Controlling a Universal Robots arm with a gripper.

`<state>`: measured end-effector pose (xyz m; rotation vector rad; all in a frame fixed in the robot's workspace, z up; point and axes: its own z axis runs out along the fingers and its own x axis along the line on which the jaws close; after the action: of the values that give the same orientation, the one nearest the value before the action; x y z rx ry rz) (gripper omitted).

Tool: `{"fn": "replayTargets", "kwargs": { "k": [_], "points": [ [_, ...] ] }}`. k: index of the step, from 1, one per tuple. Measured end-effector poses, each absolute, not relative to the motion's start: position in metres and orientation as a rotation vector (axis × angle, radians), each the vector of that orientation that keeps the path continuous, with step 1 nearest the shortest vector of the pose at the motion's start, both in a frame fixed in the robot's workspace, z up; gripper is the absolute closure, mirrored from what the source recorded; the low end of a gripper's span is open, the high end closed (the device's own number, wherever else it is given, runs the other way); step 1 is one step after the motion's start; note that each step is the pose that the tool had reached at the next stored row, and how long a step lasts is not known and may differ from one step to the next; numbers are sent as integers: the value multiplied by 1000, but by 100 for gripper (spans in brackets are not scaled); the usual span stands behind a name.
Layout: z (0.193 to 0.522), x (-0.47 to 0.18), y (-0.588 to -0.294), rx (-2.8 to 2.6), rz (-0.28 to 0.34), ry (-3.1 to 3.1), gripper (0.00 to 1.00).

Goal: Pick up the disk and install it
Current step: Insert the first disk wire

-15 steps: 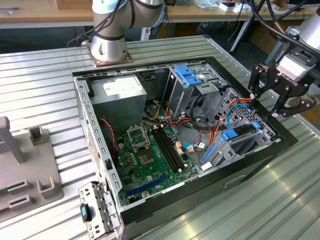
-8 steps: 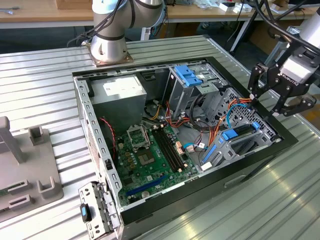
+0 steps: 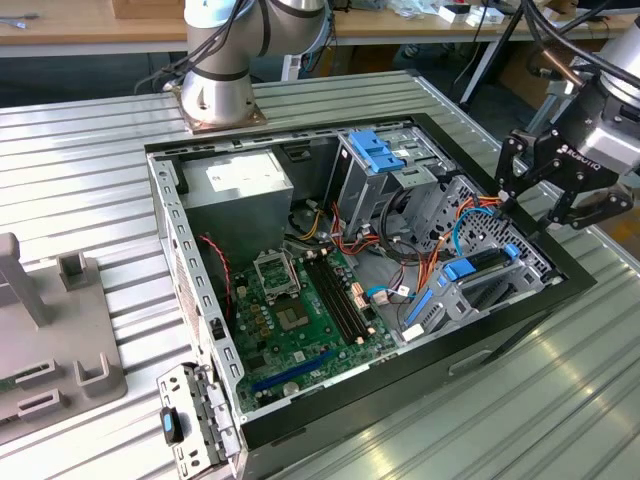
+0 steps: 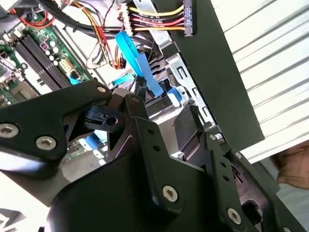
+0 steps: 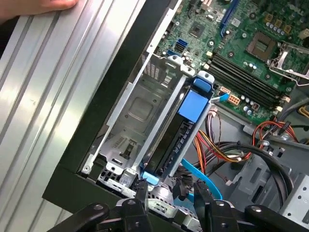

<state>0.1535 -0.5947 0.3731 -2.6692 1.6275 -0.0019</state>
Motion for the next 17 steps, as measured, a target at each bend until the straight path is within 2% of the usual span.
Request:
{"fn": "replayTargets", "kwargs": {
  "k": [17],
  "points": [
    [376,170,-594,-2813,-8,1351,49]
  ]
}}
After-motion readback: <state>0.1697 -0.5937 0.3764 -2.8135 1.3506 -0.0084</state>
